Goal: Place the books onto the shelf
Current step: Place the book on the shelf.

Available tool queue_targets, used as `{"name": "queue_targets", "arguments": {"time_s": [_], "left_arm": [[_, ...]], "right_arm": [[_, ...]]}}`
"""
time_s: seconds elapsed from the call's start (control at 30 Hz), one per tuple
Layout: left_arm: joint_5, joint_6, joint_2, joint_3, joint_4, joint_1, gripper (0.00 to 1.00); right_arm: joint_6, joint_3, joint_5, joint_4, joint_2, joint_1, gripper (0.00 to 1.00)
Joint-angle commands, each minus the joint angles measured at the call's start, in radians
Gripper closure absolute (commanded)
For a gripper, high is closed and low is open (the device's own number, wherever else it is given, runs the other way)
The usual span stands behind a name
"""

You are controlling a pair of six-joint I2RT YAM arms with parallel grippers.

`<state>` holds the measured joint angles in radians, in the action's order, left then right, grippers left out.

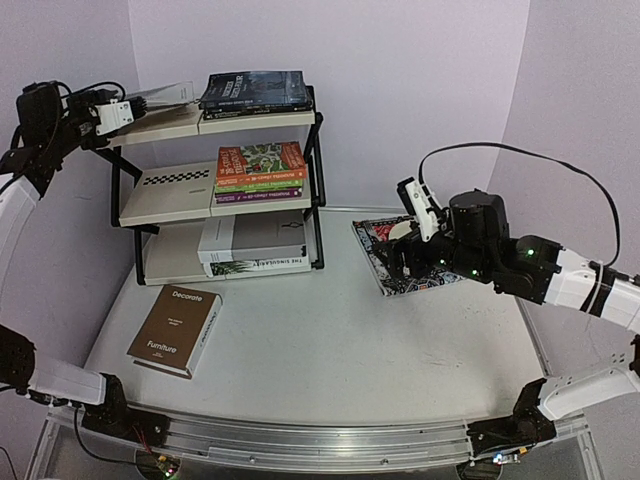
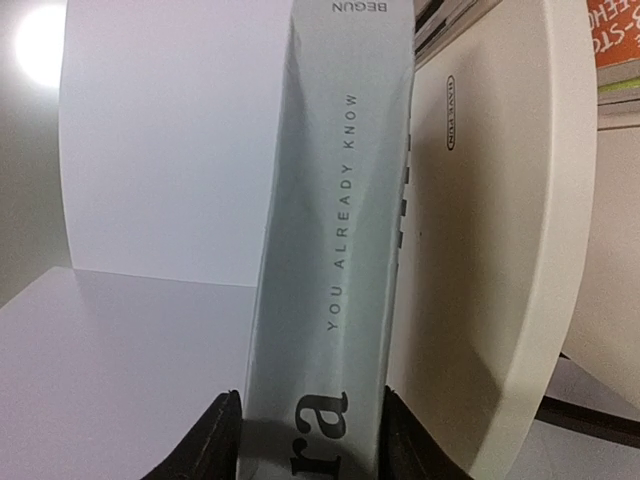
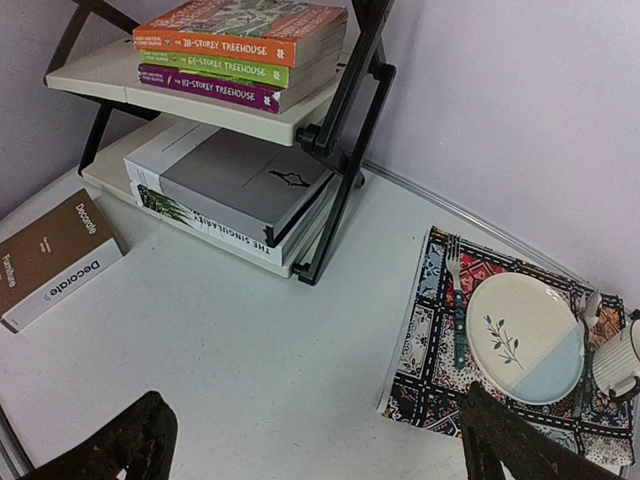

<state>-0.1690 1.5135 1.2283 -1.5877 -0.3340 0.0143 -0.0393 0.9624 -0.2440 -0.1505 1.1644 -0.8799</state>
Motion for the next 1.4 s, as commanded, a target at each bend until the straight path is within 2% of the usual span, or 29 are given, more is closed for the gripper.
{"name": "queue_targets", "arguments": {"time_s": [0.0, 0.03, 0.07, 0.1, 0.13, 0.3, 0.43, 0.6, 0.9, 1.37], "left_arm": [[-0.022, -0.001, -0.052, 0.014, 0.035, 0.006, 0.44], [-0.015, -0.001, -0.053, 0.020, 0.033, 0.006, 0.31], [-0.007, -0.002, -0.054, 0.026, 0.031, 0.005, 0.13], [-0.004, -0.010, -0.054, 0.028, 0.025, 0.006, 0.05], [-0.003, -0.018, -0.055, 0.028, 0.020, 0.006, 0.01], [-0.063, -0.105, -0.076, -0.001, -0.013, 0.006, 0.00], [-0.158, -0.223, -0.064, -0.106, -0.151, 0.006, 0.00], [-0.170, -0.285, -0.045, -0.140, -0.245, 0.006, 0.00], [-0.066, -0.275, 0.003, -0.108, -0.267, 0.005, 0.00], [-0.095, -0.304, 0.119, -0.207, -0.264, 0.006, 0.00]], "right_arm": [[-0.021, 0.053, 0.021, -0.037, 0.019, 0.007, 0.02], [-0.022, 0.055, 0.023, -0.038, 0.023, 0.008, 0.02], [-0.023, 0.056, 0.027, -0.039, 0.025, 0.010, 0.02], [-0.025, 0.057, 0.028, -0.040, 0.029, 0.011, 0.02], [-0.027, 0.058, 0.029, -0.043, 0.031, 0.011, 0.02], [-0.034, 0.058, 0.040, -0.049, 0.039, 0.016, 0.02], [-0.042, 0.058, 0.047, -0.049, 0.046, 0.020, 0.02], [-0.053, 0.056, 0.055, -0.051, 0.046, 0.023, 0.02], [-0.060, 0.052, 0.058, -0.053, 0.041, 0.031, 0.02], [-0.088, 0.048, 0.072, -0.052, 0.053, 0.034, 0.02]]}}
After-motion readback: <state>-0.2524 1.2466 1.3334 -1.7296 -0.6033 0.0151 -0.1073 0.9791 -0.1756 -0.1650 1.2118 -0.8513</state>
